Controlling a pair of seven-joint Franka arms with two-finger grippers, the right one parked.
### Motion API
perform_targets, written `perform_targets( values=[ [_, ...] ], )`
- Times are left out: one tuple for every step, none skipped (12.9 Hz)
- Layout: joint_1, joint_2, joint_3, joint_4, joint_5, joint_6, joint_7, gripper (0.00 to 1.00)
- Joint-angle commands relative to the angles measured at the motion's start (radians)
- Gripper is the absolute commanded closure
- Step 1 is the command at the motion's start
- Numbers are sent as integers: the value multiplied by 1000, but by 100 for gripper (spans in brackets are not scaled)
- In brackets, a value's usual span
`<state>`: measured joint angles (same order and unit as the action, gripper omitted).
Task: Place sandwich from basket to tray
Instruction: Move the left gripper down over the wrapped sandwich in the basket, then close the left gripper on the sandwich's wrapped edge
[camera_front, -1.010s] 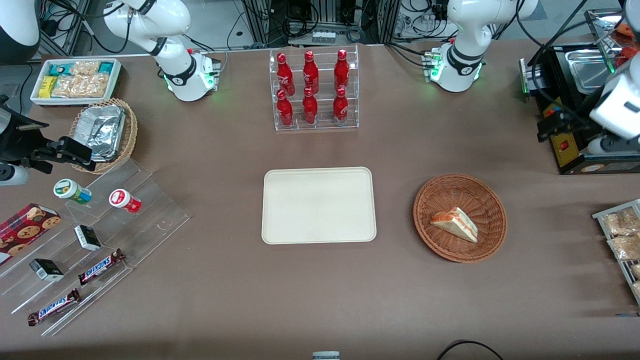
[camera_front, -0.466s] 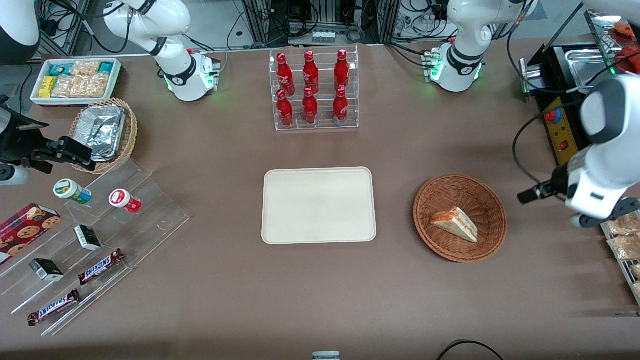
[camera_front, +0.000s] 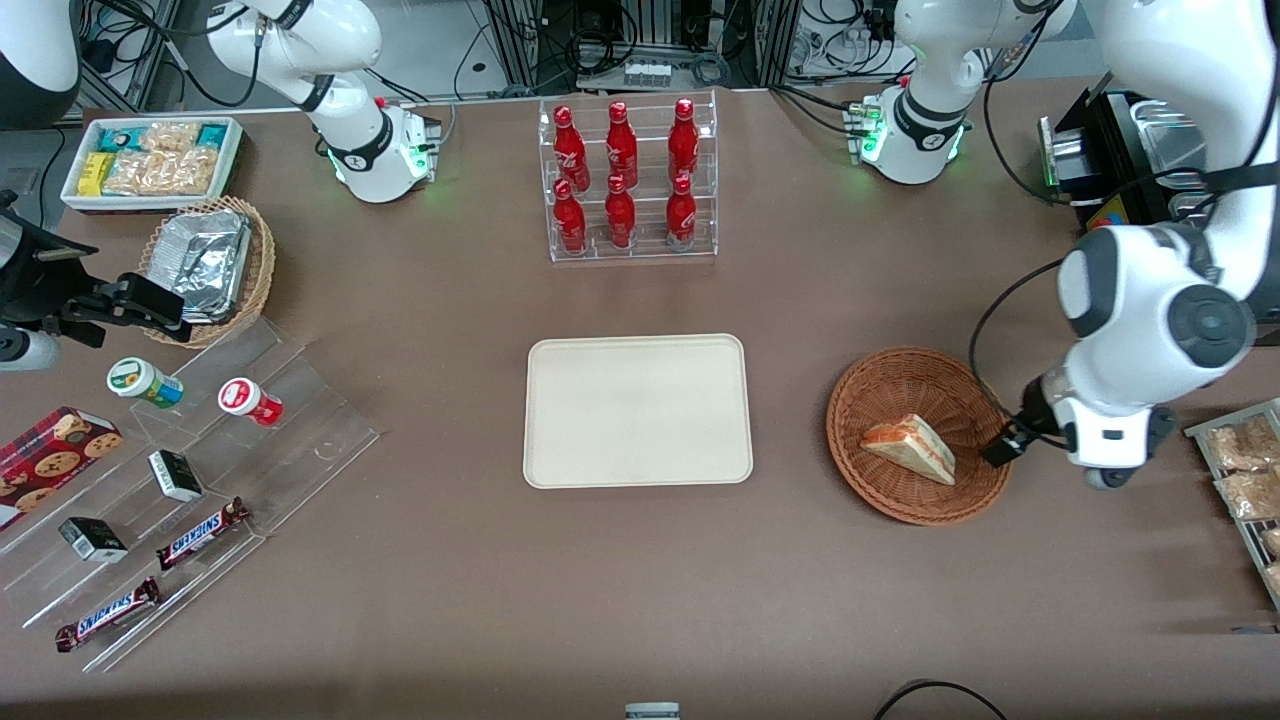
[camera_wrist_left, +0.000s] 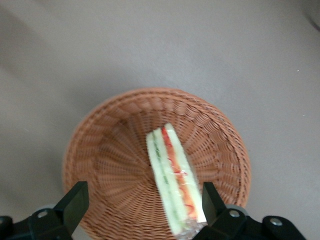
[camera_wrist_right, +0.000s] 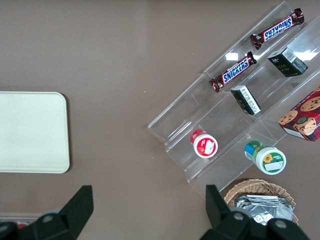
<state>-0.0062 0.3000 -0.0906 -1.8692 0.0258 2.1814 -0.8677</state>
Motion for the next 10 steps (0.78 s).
perform_targets(
  values=[
    [-46, 42, 3, -2, -10, 84, -132, 1],
    [-73, 63, 5, -5, -7, 110, -173, 0],
    [-89, 74, 6, -13, -3, 115, -181, 0],
    [-89, 74, 6, -31, -3, 123, -182, 0],
    [-89, 74, 6, -36, -3, 126, -188, 0],
    [-89, 80, 6, -36, -3, 127, -195, 0],
    [-90, 85, 6, -36, -3, 135, -210, 0],
    [-92, 90, 6, -45, -3, 150, -230, 0],
    [-92, 93, 6, -59, -3, 171, -240, 0],
    [-93, 91, 6, -82, -3, 205, -246, 0]
  ],
)
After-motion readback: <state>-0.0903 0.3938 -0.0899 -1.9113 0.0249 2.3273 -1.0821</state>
